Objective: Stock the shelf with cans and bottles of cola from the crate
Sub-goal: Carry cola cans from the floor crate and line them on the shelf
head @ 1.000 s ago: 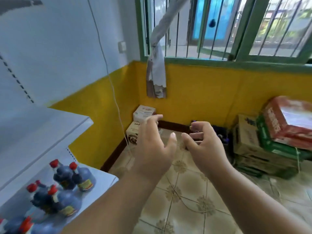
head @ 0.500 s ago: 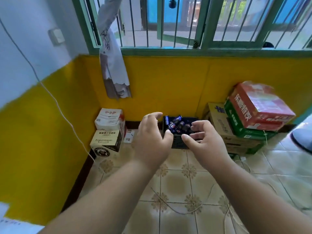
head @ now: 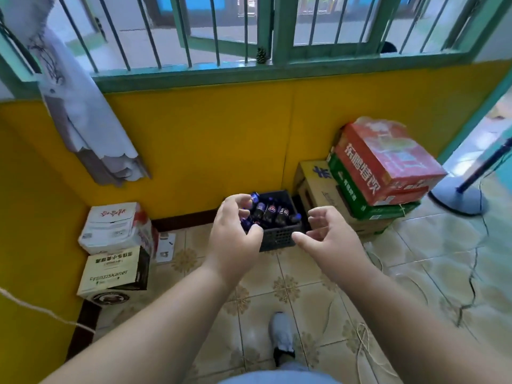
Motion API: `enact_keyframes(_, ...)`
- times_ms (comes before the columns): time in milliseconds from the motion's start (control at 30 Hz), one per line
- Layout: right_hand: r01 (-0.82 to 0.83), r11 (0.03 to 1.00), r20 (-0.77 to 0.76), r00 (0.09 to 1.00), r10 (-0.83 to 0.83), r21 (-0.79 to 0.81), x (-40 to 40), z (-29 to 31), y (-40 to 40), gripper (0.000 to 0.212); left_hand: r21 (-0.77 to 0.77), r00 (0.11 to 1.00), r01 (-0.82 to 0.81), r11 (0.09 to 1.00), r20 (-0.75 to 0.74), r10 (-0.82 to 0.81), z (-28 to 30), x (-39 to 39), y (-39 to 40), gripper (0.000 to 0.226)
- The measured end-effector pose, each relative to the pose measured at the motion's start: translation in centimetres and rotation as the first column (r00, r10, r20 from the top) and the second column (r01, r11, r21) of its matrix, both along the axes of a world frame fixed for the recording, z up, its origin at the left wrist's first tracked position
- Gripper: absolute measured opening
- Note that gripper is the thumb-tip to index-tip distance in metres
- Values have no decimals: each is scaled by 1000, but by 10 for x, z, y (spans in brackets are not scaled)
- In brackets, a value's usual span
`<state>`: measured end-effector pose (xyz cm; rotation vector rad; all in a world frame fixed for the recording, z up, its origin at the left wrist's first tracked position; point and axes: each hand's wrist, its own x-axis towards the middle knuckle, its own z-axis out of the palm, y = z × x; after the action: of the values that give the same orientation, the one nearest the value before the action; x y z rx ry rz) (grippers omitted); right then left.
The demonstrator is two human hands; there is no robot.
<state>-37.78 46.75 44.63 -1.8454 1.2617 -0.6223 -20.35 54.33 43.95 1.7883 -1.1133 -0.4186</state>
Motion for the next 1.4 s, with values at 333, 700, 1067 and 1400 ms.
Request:
enact_keyframes(333, -161, 971, -9, 986, 165, 178, 105, -17, -200, 50, 115, 989, -149, 982, 14, 149, -4, 90, -151, 37)
enact_keyframes(700, -156, 912, -116, 970, 214, 381, 222, -73, -287, 44, 335, 982, -102, 937, -116, 149, -60, 202, -239, 33)
enact_keyframes(1067, 35, 914, -210, 976, 55, 405, 315, -125, -393, 46, 482, 988, 70, 873, -153, 5, -116, 306, -391, 35)
enact_keyframes(1400, 95, 765, -288, 950, 122, 637, 340, -326, -429, 31, 693, 889, 3, 721, -332, 316, -301, 299, -427, 36)
